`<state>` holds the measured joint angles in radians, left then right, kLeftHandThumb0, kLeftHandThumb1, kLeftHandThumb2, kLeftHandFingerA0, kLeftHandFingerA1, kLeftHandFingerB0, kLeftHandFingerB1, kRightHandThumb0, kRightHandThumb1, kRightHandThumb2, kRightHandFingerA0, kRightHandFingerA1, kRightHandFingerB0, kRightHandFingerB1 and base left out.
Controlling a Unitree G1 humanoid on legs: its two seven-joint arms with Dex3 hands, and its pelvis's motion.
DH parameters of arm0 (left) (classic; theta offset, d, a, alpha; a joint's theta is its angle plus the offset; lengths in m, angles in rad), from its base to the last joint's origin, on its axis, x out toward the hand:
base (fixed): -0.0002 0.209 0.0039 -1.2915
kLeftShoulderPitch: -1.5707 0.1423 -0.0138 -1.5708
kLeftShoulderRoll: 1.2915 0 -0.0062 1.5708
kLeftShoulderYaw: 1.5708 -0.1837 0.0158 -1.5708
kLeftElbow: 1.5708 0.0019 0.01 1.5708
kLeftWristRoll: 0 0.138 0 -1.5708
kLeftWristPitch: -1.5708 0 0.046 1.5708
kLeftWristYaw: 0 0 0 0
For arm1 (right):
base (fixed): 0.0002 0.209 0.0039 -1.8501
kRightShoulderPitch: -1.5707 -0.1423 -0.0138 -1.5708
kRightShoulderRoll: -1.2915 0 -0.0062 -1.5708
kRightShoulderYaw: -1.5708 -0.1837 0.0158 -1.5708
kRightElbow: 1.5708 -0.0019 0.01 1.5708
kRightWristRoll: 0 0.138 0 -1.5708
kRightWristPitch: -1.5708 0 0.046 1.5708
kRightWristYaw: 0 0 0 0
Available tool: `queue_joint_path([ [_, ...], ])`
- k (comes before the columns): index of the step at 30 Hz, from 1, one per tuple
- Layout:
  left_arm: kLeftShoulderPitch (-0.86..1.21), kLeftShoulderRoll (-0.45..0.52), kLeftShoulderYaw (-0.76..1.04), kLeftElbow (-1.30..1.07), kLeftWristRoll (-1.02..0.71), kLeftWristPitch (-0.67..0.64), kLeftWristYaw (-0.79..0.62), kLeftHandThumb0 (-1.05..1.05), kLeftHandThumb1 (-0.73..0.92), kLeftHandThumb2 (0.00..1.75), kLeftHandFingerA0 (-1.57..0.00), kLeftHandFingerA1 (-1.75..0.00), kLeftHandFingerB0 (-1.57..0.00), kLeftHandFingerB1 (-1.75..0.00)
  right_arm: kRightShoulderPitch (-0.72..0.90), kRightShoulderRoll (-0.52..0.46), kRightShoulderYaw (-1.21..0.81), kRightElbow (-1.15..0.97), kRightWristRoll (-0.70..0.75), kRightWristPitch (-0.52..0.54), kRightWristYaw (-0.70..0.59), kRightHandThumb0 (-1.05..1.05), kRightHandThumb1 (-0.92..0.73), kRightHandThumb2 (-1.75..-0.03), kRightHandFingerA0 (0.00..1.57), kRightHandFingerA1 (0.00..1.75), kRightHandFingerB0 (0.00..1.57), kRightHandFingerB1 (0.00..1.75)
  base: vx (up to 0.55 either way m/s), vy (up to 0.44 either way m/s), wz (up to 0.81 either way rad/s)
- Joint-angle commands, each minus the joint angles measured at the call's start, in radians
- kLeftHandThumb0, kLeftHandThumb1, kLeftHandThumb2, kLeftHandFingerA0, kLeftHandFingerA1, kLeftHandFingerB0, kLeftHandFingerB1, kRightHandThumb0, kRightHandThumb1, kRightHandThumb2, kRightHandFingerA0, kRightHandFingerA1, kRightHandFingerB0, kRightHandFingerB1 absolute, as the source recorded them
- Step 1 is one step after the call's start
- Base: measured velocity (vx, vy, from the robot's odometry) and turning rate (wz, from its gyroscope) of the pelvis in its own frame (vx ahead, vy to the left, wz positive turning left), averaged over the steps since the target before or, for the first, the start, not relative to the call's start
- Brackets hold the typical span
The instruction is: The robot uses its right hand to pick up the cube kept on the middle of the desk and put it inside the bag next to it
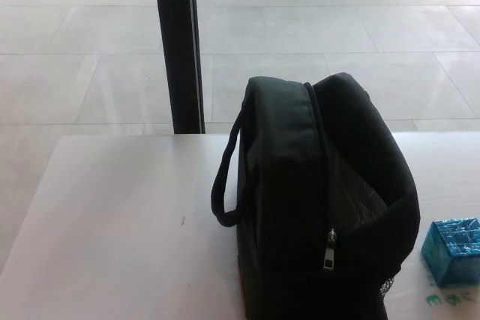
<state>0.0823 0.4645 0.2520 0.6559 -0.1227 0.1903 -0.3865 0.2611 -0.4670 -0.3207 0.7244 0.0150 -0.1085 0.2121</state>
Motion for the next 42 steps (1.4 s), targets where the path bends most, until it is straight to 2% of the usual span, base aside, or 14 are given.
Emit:
queue_joint_path([
  [1,0.001,0.06,0.045,-0.052,-0.123,0.125,-0.199,-0.6,0.58,0.57,-0.21,-0.55,-0.2,-0.39,0.003,-0.053,-0.073,-0.029,0.09,-0.076,0.082,-0.6,-0.66,-0.61,0.15,0.41,0.13,0.3,0.0,0.0,0.0],
  [8,-0.001,0.057,0.044,-0.071,-0.122,0.16,-0.206,-0.59,0.59,0.58,-0.2,-0.53,-0.19,-0.37,0.005,-0.043,-0.126,-0.022,0.113,-0.085,0.075,-0.58,-0.68,-0.61,0.16,0.4,0.14,0.31,0.0,0.0,0.0],
  [9,-0.005,0.056,0.049,-0.071,-0.128,0.173,-0.204,-0.58,0.59,0.57,-0.2,-0.53,-0.19,-0.37,0.003,-0.039,-0.138,-0.025,0.121,-0.084,0.069,-0.62,-0.52,-0.82,0.13,0.49,0.1,0.42,0.0,0.0,0.0],
  [11,-0.005,0.057,0.046,-0.079,-0.126,0.175,-0.205,-0.58,0.59,0.58,-0.21,-0.54,-0.23,-0.38,-0.001,-0.035,-0.167,-0.037,0.148,-0.082,0.077,-0.61,-0.69,-0.62,0.18,0.43,0.16,0.29,0.0,0.0,0.0],
  [13,-0.013,0.059,0.042,-0.074,-0.121,0.177,-0.202,-0.58,0.59,0.58,-0.23,-0.53,-0.23,-0.38,-0.011,-0.041,-0.195,-0.077,0.158,-0.052,0.053,-0.68,-0.52,-0.85,0.17,0.5,0.1,0.42,0.0,0.0,0.0],
  [14,-0.015,0.057,0.039,-0.077,-0.117,0.181,-0.196,-0.6,0.58,0.57,-0.22,-0.52,-0.23,-0.37,-0.022,-0.04,-0.221,-0.095,0.195,-0.032,0.072,-0.6,-0.66,-0.6,0.19,0.39,0.17,0.29,0.0,0.0,0.0],
  [15,-0.018,0.055,0.042,-0.075,-0.118,0.186,-0.191,-0.61,0.57,0.57,-0.22,-0.51,-0.23,-0.38,-0.019,-0.04,-0.24,-0.154,0.21,0.008,0.062,-0.61,-0.53,-0.82,0.14,0.47,0.11,0.41,0.0,0.0,0.0],
  [18,-0.018,0.057,0.036,-0.078,-0.109,0.188,-0.19,-0.62,0.58,0.58,-0.21,-0.5,-0.21,-0.36,-0.064,-0.055,-0.314,-0.264,0.279,0.073,0.057,-0.63,-0.52,-0.83,0.15,0.49,0.08,0.43,0.0,0.0,0.0],
  [31,-0.031,0.058,0.051,-0.063,-0.12,0.196,-0.195,-0.61,0.57,0.57,-0.2,-0.51,-0.23,-0.37,-0.301,-0.134,-0.313,-0.531,0.319,0.3,0.067,-0.56,-0.65,-0.6,0.19,0.34,0.15,0.27,0.0,0.0,0.0],
  [32,-0.029,0.06,0.048,-0.067,-0.116,0.193,-0.196,-0.62,0.58,0.57,-0.21,-0.52,-0.22,-0.37,-0.317,-0.141,-0.282,-0.551,0.302,0.299,0.08,-0.34,-0.44,-0.98,0.01,0.5,0.0,0.48,0.0,0.0,0.0],
  [33,-0.029,0.06,0.047,-0.068,-0.115,0.193,-0.196,-0.62,0.58,0.57,-0.21,-0.52,-0.22,-0.37,-0.318,-0.142,-0.279,-0.556,0.301,0.304,0.081,-0.34,-0.44,-0.98,0.01,0.5,0.0,0.48,0.0,0.0,0.0],
  [34,-0.028,0.062,0.043,-0.07,-0.109,0.192,-0.194,-0.63,0.58,0.57,-0.22,-0.51,-0.22,-0.36,-0.328,-0.142,-0.262,-0.571,0.293,0.31,0.077,-0.35,-0.41,-0.97,0.02,0.5,0.0,0.48,0.0,0.0,0.0],
  [35,-0.028,0.061,0.045,-0.07,-0.111,0.192,-0.194,-0.62,0.58,0.57,-0.23,-0.53,-0.21,-0.36,-0.338,-0.148,-0.238,-0.581,0.271,0.308,0.074,-0.62,-0.64,-0.6,0.2,0.37,0.16,0.26,0.0,0.0,0.0],
  [42,-0.019,0.061,0.046,-0.076,-0.113,0.202,-0.202,-0.58,0.59,0.58,-0.22,-0.53,-0.22,-0.38,-0.352,-0.159,-0.082,-0.678,0.214,0.338,0.093,-0.68,-0.5,-0.82,0.17,0.47,0.1,0.39,0.0,0.0,0.0],
])
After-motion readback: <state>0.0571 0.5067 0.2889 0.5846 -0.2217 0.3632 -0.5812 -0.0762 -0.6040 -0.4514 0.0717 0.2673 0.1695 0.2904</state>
